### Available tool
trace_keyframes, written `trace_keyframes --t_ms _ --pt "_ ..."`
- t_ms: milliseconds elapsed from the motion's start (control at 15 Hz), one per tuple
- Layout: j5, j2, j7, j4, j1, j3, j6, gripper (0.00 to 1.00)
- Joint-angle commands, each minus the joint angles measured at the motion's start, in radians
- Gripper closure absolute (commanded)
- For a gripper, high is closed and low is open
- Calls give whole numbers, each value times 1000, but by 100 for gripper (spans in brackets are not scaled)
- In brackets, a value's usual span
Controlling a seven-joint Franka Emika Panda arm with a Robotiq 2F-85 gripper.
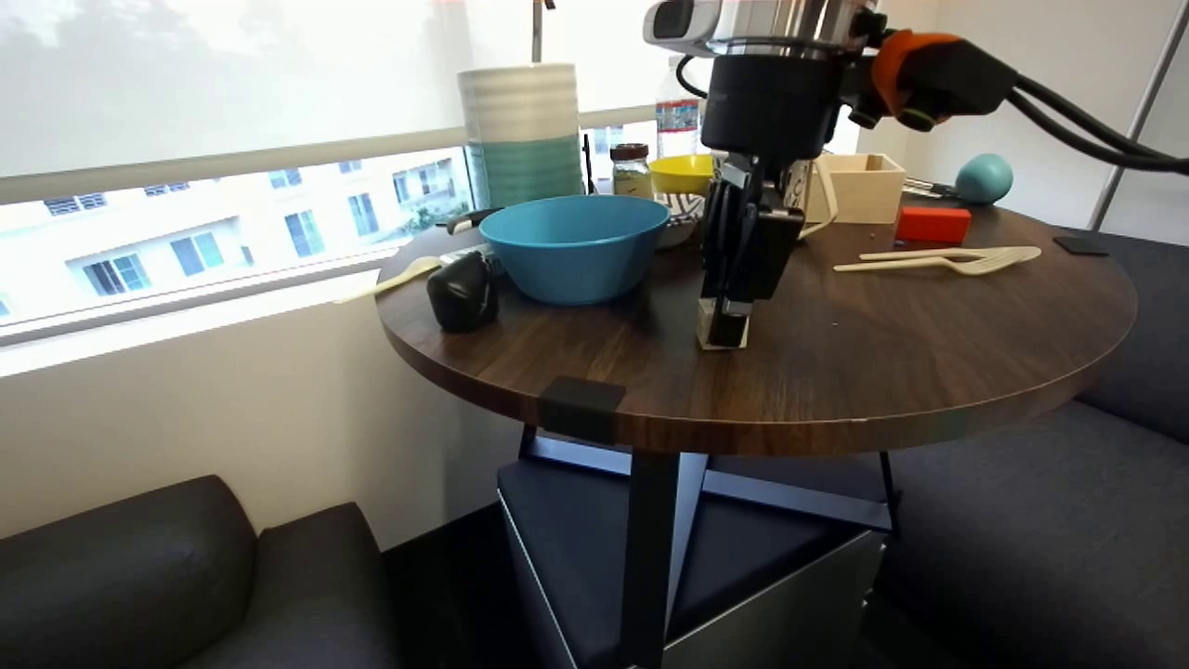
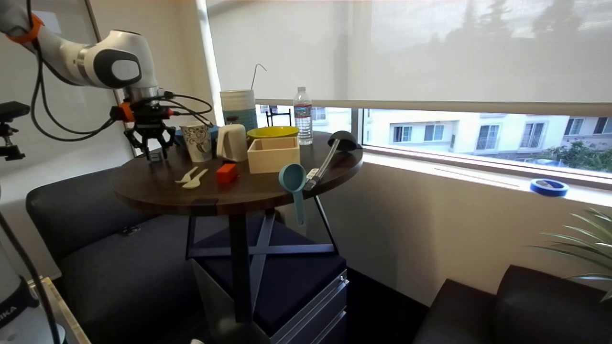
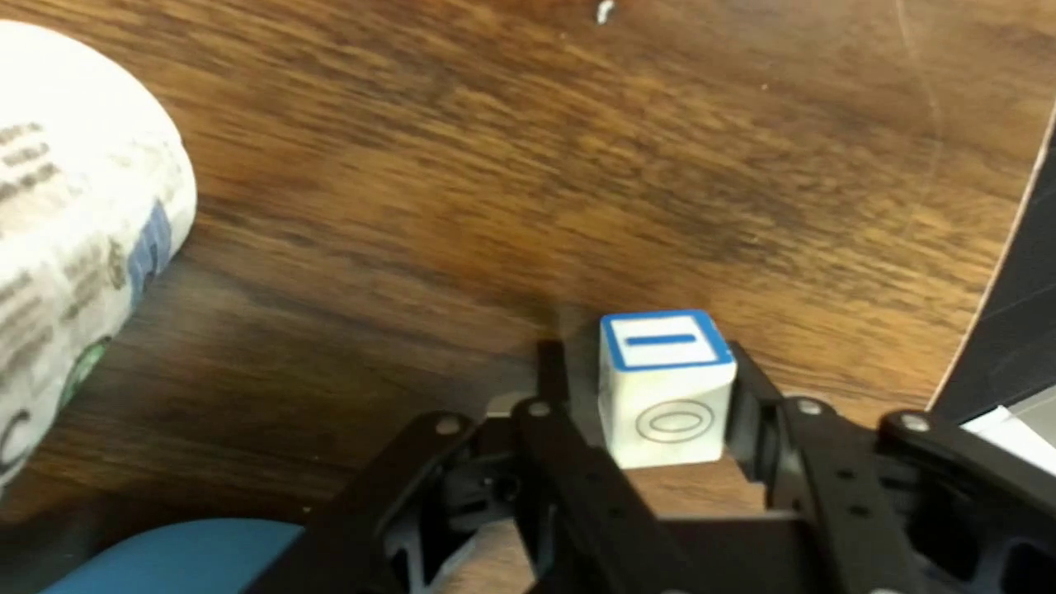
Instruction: Move the white dice to the left and cover it with a styrofoam cup
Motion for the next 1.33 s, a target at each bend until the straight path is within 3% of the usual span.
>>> trace_keyframes --t_ms 0,133,267,800,1067,1267 --pt "11 -33 -18 42 -39 20 -43 19" --pt "8 -75 -11 44 -48 18 -62 5" --pt "-3 -136 12 38 -55 20 -95 0" --pt "-59 -340 239 6 -189 -31 -72 0" --pt "-139 -359 369 -39 -292 -24 23 0" --pt "-193 -351 438 -78 -325 -13 58 0"
